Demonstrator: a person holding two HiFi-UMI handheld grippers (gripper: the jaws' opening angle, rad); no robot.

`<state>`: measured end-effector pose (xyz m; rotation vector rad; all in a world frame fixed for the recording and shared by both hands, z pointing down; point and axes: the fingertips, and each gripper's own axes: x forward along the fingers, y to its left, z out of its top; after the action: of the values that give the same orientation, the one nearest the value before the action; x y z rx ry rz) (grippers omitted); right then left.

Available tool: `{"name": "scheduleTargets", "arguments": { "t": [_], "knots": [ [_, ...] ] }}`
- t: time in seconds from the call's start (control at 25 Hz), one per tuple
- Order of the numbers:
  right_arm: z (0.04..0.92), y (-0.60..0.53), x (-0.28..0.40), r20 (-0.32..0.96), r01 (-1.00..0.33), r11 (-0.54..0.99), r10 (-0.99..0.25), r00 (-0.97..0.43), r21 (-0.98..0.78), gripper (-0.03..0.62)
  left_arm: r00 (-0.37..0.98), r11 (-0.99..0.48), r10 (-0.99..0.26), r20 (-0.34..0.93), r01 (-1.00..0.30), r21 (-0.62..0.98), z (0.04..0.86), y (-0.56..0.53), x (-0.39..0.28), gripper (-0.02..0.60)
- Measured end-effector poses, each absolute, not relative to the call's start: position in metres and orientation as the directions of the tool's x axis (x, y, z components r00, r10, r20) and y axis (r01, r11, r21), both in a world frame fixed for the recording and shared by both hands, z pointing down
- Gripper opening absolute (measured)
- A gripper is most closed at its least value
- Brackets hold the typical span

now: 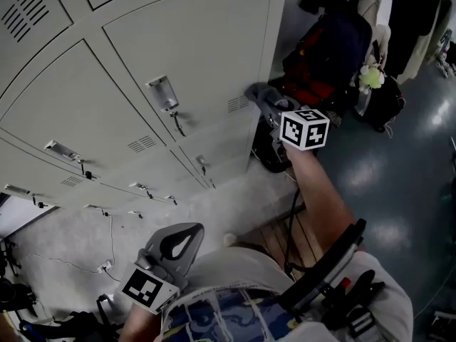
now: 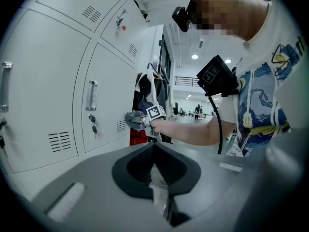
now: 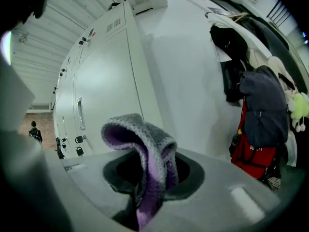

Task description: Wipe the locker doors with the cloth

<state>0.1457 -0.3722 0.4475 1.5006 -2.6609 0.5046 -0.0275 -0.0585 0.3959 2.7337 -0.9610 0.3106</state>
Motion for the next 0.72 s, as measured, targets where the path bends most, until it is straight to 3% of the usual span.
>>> {"name": "scheduleTargets", "arguments": {
  "t": [0.36,0.72],
  "knots": [
    [0.454,-0.367,0.165,0.196,-0.862,0.43,-0.852,-0.486,-0.27,0.091,0.767,-0.765,-0.584,0.266,-0.63,0.135,0.396,-0.055,-0.029,0.002],
    [0.5,-0.321,0.068,0.259,-0.765,0.579,-0.722,-0.641,-0.28,0.091,0.767,-0.767,-0.585,0.262,-0.628,0.128,0.396,-0.051,-0.031,0.002]
  ]
}}
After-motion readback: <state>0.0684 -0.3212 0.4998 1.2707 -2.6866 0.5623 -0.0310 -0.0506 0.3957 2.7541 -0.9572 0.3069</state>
